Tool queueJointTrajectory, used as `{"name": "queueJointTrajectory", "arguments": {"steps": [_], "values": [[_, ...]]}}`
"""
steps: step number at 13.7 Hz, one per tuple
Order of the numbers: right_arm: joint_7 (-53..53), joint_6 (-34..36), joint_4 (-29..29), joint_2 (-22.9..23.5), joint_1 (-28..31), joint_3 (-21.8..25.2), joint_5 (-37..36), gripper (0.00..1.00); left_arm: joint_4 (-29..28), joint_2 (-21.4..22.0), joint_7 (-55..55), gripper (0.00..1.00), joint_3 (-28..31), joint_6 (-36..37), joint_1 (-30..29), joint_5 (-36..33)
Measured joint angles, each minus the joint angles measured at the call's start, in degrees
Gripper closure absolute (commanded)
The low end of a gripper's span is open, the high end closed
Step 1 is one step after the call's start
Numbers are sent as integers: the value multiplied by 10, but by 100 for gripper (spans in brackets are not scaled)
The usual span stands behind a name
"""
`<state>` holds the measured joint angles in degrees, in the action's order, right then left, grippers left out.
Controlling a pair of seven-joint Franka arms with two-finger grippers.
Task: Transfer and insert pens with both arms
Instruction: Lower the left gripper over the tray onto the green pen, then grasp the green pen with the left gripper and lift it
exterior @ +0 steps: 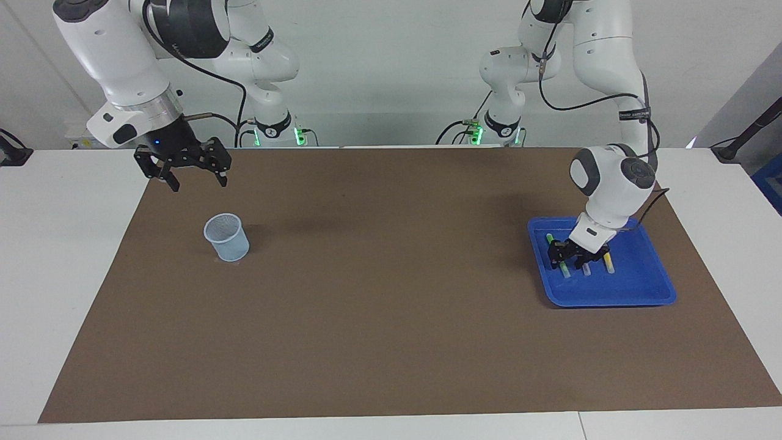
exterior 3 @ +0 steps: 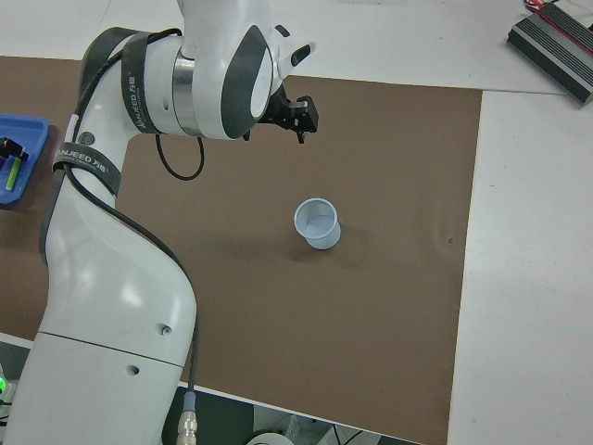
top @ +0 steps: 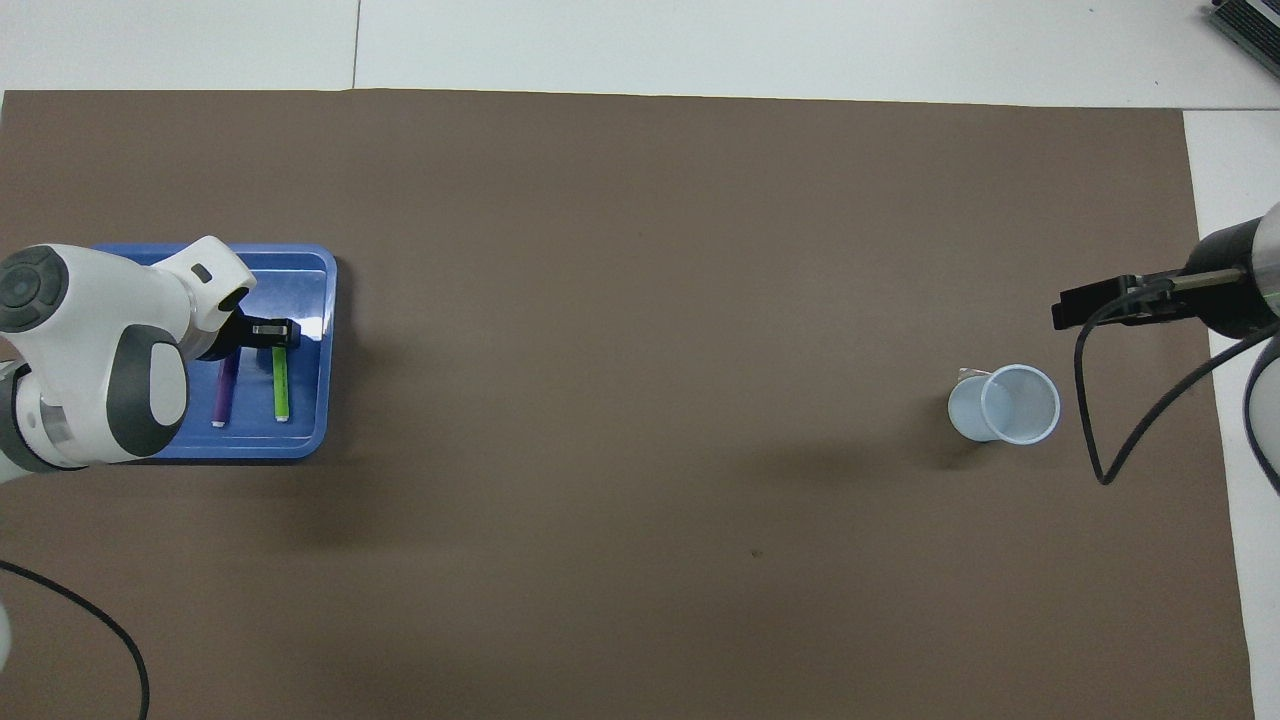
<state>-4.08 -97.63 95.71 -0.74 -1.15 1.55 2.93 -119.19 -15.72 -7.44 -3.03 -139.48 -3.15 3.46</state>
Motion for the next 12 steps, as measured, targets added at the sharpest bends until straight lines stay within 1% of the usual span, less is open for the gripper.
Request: {"name": "queueJointTrajectory", "arguments": {"steps": [1,9,10,12], "values": [[0,0,0,0,0,0,0,0,0,0,0,100,0,-1,0,0],[0,0,0,0,0,0,0,0,1,0,16,100,0,0,8,0],[0,0,0,0,0,0,0,0,4,0,17,100,0,4,8,0],[0,0,0,0,0,0,0,0,26,1,18,100,0,39,8,1]]}}
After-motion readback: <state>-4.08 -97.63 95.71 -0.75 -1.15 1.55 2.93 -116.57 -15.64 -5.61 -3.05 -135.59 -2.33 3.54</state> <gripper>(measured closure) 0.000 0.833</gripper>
